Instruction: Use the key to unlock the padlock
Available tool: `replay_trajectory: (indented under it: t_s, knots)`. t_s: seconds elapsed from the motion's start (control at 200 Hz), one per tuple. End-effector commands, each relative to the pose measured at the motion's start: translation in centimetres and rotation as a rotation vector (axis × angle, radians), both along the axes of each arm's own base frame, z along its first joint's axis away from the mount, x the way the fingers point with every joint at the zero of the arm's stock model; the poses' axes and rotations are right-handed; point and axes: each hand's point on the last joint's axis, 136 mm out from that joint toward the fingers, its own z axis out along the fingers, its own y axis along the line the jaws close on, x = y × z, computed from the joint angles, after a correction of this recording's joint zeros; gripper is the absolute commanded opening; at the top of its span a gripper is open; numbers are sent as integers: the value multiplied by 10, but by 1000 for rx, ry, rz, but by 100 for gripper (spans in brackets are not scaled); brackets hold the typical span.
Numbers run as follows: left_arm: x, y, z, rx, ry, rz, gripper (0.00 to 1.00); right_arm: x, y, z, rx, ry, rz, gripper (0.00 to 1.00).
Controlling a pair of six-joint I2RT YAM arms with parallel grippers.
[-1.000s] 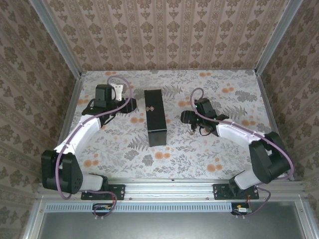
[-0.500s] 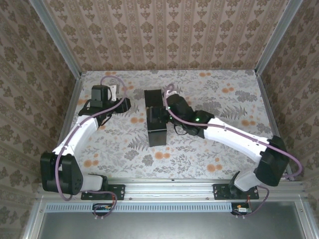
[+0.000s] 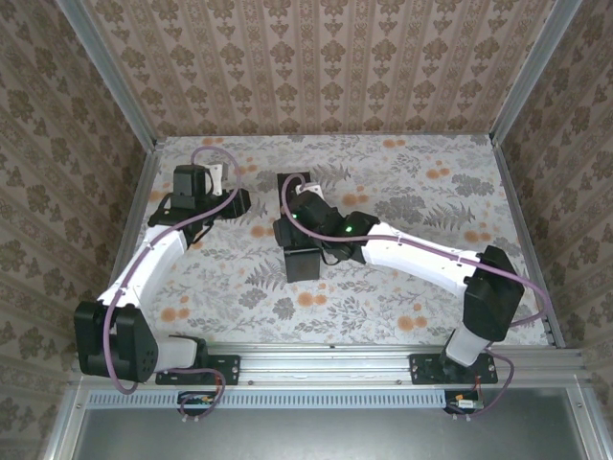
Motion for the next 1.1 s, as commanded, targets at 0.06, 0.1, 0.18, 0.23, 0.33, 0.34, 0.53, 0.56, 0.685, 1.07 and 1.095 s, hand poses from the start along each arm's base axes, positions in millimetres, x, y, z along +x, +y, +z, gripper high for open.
replay_trajectory:
  t_s: [0.06,0.1,0.18,0.23,0.33,0.34,0.53,0.56,0.685,1.07,1.095]
  knots:
    - [-3,-5,5,-11,-14,-27,56,0,2,-21,-76,38,1,100]
    - [-3,-6,4,-11,-12,-33,56,0,3,-25,-86,48,9,99]
    - [-3,-5,5,-10,-13,-33,56,-1,4,-33,-84,69,11,94]
    - [-4,-5,5,-7,-12,-34,56,-1,5,-35,-54,83,10,90]
    - [-5,-4,7,1,-19,-33,55,-1,0,-40,14,119,-14,82]
    - [-5,-4,8,0,-19,-32,55,0,-1,-40,20,122,-17,81]
    - [-6,-4,10,-1,-23,-34,55,2,-23,-52,100,171,-64,78]
    - [-6,-4,10,-1,-21,-33,55,2,-27,-55,134,183,-79,78]
    - [-7,-3,11,-2,-22,-32,55,4,-37,-60,304,211,-84,80]
    - [-3,-5,34,-19,-53,-27,55,16,-73,-97,635,209,-55,93]
    - [-3,-5,35,-14,-54,-27,55,18,-71,-98,648,201,-45,94]
